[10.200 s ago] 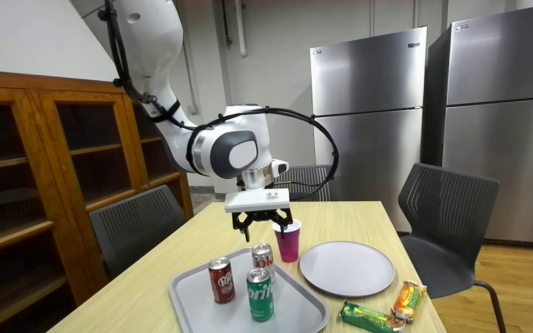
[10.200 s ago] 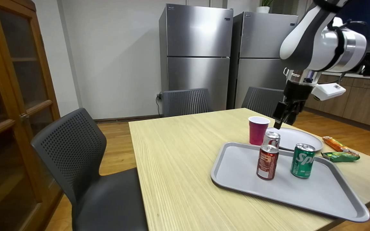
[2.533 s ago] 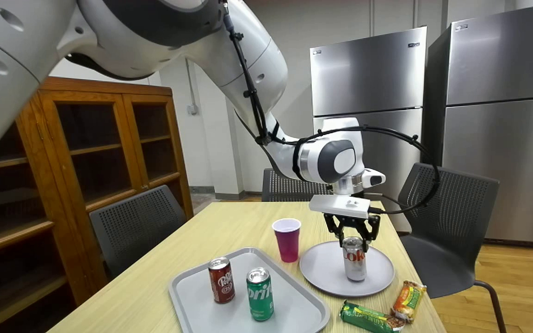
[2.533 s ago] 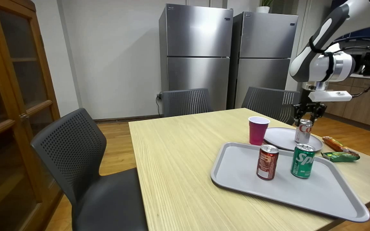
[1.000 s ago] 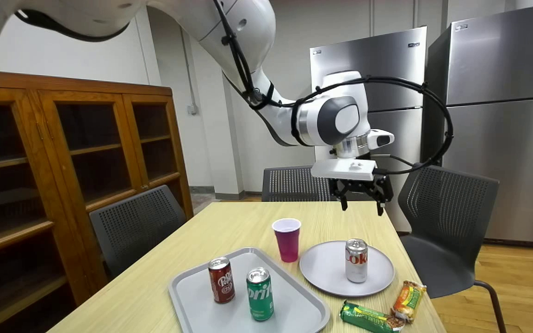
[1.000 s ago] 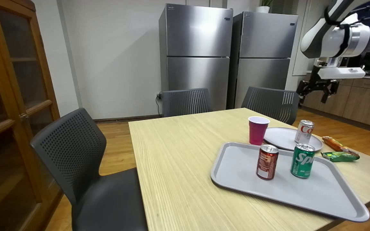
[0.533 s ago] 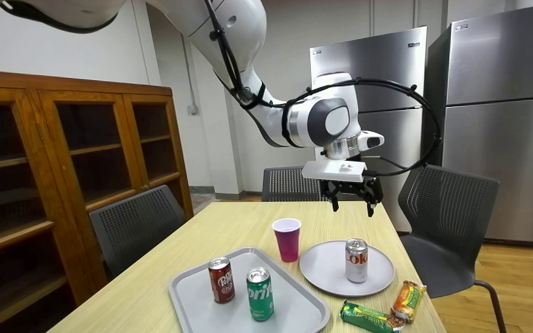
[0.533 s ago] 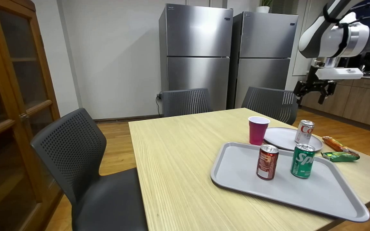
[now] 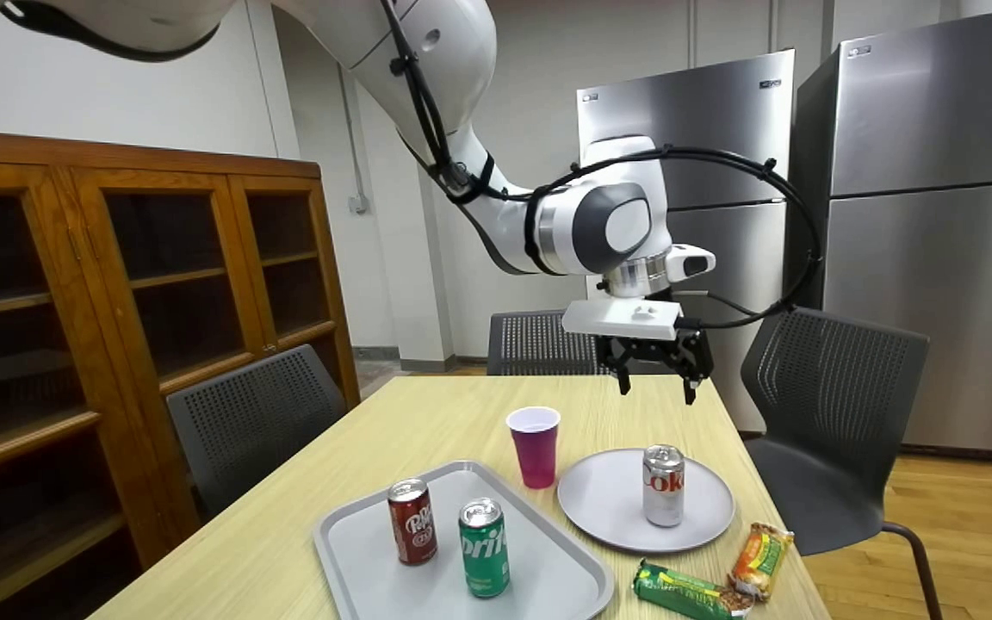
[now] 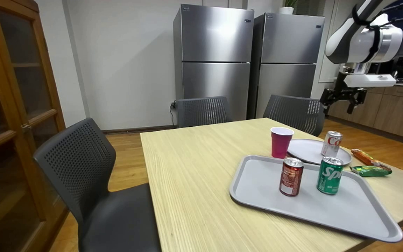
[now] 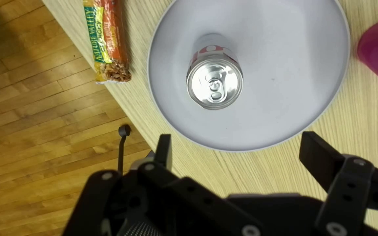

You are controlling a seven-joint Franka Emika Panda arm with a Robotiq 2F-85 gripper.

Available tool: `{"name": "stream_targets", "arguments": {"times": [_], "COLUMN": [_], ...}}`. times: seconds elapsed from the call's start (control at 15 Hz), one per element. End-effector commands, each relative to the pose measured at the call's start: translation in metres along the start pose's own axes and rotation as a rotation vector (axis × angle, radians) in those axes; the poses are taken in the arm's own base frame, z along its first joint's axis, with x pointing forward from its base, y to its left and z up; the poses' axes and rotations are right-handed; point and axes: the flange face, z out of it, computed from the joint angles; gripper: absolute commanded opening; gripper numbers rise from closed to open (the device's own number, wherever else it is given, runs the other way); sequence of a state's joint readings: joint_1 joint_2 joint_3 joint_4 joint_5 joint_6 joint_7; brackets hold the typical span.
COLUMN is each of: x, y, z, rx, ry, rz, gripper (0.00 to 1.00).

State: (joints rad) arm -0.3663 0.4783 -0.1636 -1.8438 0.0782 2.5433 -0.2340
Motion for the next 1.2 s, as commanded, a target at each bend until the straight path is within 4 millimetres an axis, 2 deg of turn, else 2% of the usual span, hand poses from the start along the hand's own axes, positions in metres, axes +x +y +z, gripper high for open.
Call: {"name": "stream_targets", "arguments": {"times": [0.0,0.33,0.6,0.87,1.13], "x": [-0.011,-0.026,-0.044,-0.068,-0.094], "y": [-0.004,-0.011,-0.025,-0.047,-0.073], "z": [-0.024,-0.046,-0.059,-0.061,-0.053], "rx": [0.020,0.033,0.045,0.061,0.081], "ry": [0.014,0.025,0.022,-0.002,-0.036], "rz": [0.015,0.017,0.006,-0.015,-0.044], "gripper": [1.00,1.00,1.00,1.00,1.00]}}
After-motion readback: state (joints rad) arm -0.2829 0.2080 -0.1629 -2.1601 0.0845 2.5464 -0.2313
